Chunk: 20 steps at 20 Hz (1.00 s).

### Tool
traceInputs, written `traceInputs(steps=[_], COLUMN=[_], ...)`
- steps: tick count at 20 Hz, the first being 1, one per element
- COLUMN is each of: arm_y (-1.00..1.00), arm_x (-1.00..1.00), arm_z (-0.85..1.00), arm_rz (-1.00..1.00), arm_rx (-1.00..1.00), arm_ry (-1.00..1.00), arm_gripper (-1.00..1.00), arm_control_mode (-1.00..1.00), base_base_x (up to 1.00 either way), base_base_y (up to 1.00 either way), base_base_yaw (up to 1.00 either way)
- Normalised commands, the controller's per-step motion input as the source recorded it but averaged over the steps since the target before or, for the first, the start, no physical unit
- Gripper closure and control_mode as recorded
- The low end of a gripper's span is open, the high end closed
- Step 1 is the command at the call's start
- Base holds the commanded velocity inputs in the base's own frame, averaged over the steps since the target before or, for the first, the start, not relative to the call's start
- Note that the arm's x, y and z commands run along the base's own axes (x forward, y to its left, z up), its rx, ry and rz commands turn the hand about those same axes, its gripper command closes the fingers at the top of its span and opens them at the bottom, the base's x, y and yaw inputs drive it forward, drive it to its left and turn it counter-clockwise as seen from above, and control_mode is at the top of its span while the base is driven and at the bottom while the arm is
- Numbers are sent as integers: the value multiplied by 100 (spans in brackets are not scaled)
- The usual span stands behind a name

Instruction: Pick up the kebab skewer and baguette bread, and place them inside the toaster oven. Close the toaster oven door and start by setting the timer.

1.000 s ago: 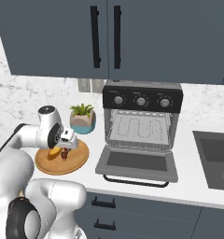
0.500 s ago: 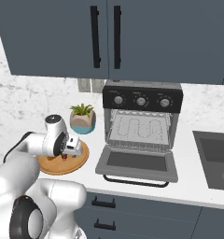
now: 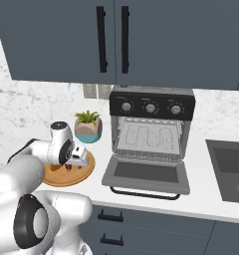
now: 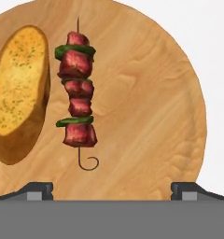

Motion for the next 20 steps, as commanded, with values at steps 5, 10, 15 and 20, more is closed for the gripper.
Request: traceInputs(steps=[5,10,15,20], arm_y=[1,3,7,33], arm_x=[0,0,-6,0], arm_z=[-3,-12,-4,-5], arm_rz=[0,0,0,0], arm_rx=[0,0,0,0], arm_ry=[4,0,-7,-3], arm_gripper=[-100,-100,-100,-100], arm_control_mode=[-100,-100,-100,-100], base_base_x=[0,0,0,0], base_base_y=[0,0,0,0], base_base_yaw=[0,0,0,0])
